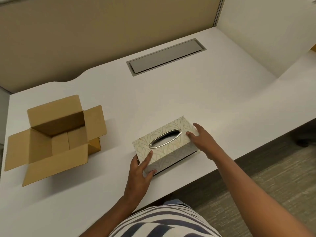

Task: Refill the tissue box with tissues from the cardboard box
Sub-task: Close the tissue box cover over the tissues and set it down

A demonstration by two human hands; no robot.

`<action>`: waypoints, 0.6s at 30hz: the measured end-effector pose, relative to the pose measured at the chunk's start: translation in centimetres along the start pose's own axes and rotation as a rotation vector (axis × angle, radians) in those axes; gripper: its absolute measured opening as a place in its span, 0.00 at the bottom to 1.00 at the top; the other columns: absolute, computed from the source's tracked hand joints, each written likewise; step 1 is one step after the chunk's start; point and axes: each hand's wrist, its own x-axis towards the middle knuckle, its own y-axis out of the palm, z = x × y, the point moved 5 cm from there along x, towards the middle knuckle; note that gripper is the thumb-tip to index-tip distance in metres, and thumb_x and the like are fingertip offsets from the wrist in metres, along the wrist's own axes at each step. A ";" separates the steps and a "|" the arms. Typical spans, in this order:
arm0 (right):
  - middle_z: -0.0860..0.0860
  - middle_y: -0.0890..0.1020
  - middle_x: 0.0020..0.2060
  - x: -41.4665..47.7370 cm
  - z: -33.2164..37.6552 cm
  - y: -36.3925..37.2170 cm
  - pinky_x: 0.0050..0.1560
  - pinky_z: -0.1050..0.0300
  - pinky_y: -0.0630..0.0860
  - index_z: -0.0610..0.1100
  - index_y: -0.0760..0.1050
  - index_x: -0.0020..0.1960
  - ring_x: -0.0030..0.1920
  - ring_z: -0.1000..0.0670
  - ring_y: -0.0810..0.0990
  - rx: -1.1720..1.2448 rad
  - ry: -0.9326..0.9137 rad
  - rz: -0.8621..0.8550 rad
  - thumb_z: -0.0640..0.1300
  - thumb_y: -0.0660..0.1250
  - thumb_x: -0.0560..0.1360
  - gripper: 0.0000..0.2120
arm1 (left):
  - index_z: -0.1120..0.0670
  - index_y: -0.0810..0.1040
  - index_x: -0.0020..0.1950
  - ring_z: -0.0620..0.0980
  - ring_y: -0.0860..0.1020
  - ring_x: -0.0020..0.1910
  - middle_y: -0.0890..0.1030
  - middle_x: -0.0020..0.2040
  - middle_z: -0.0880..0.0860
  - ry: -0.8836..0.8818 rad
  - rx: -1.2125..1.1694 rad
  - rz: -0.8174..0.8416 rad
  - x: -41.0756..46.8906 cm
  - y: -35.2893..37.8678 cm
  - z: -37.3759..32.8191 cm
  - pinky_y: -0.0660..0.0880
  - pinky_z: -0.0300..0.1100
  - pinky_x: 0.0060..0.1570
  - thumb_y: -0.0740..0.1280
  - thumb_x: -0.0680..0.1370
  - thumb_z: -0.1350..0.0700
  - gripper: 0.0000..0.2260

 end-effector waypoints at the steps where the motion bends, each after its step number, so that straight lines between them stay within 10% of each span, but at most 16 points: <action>1: 0.48 0.71 0.69 0.1 -0.3 0.1 0.61 0.46 0.74 0.49 0.60 0.75 0.65 0.44 0.73 0.022 0.025 0.014 0.54 0.63 0.77 0.29 | 0.39 0.64 0.70 0.36 0.59 0.68 0.62 0.69 0.44 0.009 0.007 -0.002 -0.1 0.1 0.0 0.58 0.27 0.65 0.72 0.73 0.58 0.31; 18: 0.47 0.73 0.63 0.0 -1.4 -0.1 0.58 0.52 0.68 0.46 0.60 0.72 0.63 0.45 0.72 0.109 0.129 0.280 0.50 0.61 0.80 0.23 | 0.41 0.71 0.64 0.37 0.65 0.65 0.63 0.67 0.43 0.007 -0.045 -0.059 -0.8 0.2 0.3 0.64 0.18 0.54 0.75 0.70 0.56 0.26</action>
